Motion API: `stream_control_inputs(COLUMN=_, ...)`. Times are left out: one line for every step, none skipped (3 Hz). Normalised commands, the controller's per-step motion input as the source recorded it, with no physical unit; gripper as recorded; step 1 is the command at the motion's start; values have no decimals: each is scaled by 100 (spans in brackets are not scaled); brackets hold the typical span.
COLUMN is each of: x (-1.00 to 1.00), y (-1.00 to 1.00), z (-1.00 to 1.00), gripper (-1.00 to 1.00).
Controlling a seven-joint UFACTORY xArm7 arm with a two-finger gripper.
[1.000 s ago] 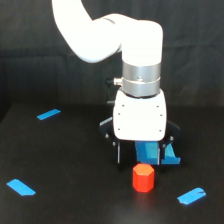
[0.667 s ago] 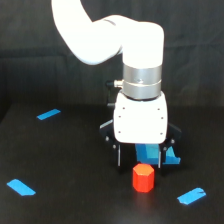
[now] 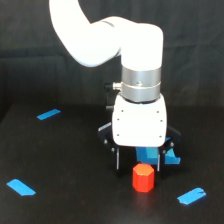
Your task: Pick up the red object from the table
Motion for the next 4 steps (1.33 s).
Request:
stream_control_inputs(x=-4, y=-17, z=-21, gripper=40)
stream_control_inputs(x=9, y=-27, z=-9, gripper=37)
stream_control_inputs(x=7, y=-13, z=-9, gripper=44)
stream_control_inputs(x=-1, y=-23, z=-19, gripper=53)
